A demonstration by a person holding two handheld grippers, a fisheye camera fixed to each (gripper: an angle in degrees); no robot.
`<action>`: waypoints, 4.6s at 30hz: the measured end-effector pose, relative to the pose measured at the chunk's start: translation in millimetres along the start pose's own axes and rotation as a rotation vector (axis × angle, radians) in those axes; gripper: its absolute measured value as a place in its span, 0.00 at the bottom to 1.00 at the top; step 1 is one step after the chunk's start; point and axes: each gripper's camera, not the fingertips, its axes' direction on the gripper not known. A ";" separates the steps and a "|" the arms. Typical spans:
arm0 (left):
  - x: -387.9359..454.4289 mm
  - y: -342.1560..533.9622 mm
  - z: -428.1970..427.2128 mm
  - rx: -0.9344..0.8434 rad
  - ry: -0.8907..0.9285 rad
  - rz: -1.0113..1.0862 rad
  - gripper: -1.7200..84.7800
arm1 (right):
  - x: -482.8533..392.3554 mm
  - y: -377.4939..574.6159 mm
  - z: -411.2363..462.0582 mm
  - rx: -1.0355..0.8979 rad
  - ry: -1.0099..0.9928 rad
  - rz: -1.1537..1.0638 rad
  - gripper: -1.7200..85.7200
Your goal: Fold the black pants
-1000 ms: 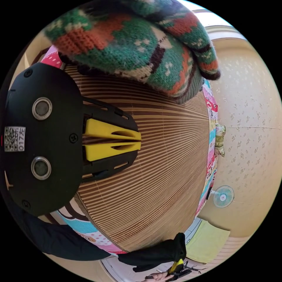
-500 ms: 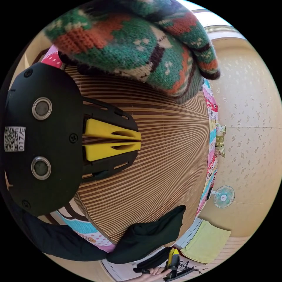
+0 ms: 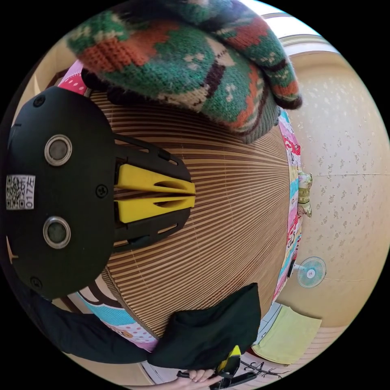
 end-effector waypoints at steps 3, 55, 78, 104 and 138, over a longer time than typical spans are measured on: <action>4.8 0.1 0.9 0.000 0.001 -0.001 0.01 | -30.4 13.7 38.5 -0.186 -0.211 -0.166 0.08; 119.5 -1.3 0.5 0.016 -0.022 0.006 0.01 | 150.6 -106.3 72.0 0.055 0.292 0.420 0.07; 93.2 -6.4 -40.4 -0.020 -0.013 0.004 0.01 | 7.5 136.2 -267.6 0.678 -1.128 -0.521 0.05; 108.7 -78.0 -206.0 0.377 1.618 0.259 0.31 | -139.0 147.8 -295.3 0.531 -1.956 -0.713 0.05; 106.5 -310.1 106.8 -0.397 0.406 0.136 0.19 | 32.5 -133.5 162.8 -0.172 0.473 0.014 0.16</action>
